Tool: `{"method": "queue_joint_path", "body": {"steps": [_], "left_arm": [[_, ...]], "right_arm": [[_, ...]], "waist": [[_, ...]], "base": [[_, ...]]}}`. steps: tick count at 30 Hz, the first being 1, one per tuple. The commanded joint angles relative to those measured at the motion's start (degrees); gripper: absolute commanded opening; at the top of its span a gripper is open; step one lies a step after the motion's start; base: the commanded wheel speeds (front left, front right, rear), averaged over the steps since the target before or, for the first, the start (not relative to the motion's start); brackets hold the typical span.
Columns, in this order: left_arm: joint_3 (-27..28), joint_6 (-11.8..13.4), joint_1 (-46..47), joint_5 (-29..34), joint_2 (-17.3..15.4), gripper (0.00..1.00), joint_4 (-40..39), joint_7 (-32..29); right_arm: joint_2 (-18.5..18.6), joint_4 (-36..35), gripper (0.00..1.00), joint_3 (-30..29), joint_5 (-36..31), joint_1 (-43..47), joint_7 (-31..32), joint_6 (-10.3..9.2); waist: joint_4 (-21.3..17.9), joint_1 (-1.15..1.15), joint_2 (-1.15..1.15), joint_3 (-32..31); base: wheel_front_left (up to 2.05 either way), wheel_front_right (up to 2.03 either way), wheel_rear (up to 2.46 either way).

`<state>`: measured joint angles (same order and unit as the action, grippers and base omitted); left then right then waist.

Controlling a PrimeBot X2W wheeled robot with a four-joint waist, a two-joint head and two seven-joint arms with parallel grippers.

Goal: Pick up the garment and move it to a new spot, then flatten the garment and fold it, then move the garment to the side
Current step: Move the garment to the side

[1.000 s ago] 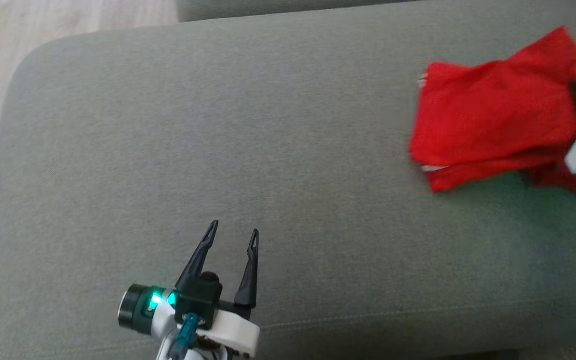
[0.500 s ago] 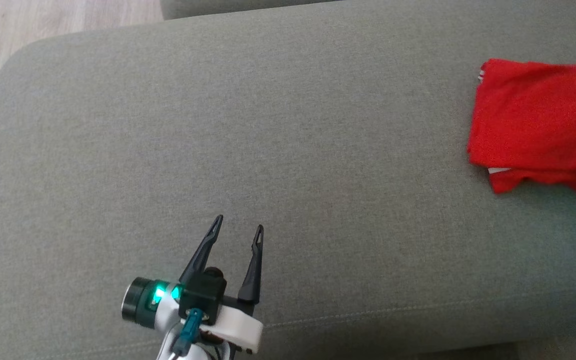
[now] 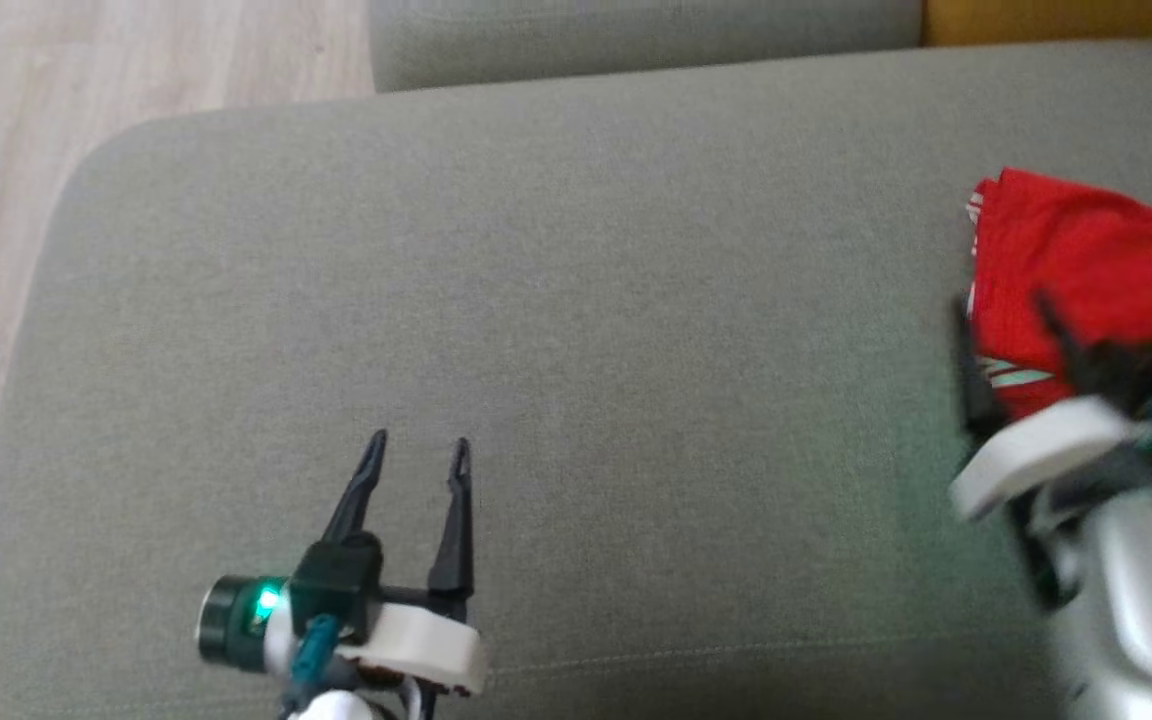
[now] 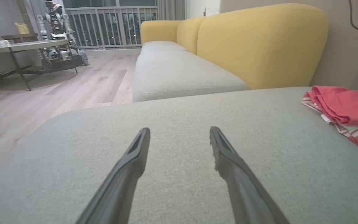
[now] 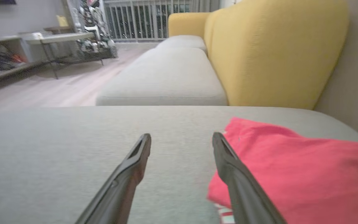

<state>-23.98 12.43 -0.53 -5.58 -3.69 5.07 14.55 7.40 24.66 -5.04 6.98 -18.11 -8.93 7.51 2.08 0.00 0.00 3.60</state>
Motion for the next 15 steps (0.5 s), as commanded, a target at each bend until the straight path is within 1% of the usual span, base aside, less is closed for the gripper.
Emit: {"method": "queue_joint_path", "body": {"steps": [1,4,6,7,10,13,15], "left_arm": [[2.23,0.31,1.04,-0.17,0.07,1.00,-2.30,0.45],[3.65,0.00,-0.10,-1.06,0.19,1.00,-2.80,0.45],[4.78,0.47,-0.82,-0.67,0.20,1.00,-3.27,0.45],[5.32,0.61,-1.15,-0.57,0.22,1.00,-3.70,0.45],[6.62,0.72,-2.02,-0.04,0.25,1.00,-4.90,0.45],[7.41,0.45,-2.77,1.24,-0.14,1.00,-6.03,0.45],[7.86,0.12,-3.59,1.61,-0.22,1.00,-6.34,0.45]], "right_arm": [[-0.19,-2.42,1.00,1.79,0.57,-1.08,-1.35,-0.02],[-2.37,-3.91,1.00,4.88,1.31,2.95,-5.04,-0.02],[-3.52,-5.66,1.00,5.29,1.43,5.46,-5.91,-0.02],[-3.94,-7.76,1.00,5.18,1.84,6.55,-5.99,-0.02],[-4.43,-13.91,1.00,6.25,1.75,11.25,-6.04,-0.02],[-4.49,-15.02,1.00,8.69,2.50,15.78,-6.05,-0.02],[-4.50,-15.04,1.00,9.64,1.57,17.36,-6.06,-0.02]], "waist": [[0.71,0.00,0.00,-0.98],[1.48,0.00,0.00,-2.60],[1.97,0.00,0.00,-3.65],[2.22,0.00,0.00,-3.92],[2.82,0.00,0.00,-4.63],[2.91,0.00,0.00,-5.32],[2.71,0.00,0.00,-5.72]], "base": [[0.00,0.00,0.00],[0.00,0.00,0.00],[0.00,0.00,0.00],[0.00,0.00,0.00],[0.00,0.00,0.00],[0.00,0.00,0.00],[0.00,0.00,0.00]]}}
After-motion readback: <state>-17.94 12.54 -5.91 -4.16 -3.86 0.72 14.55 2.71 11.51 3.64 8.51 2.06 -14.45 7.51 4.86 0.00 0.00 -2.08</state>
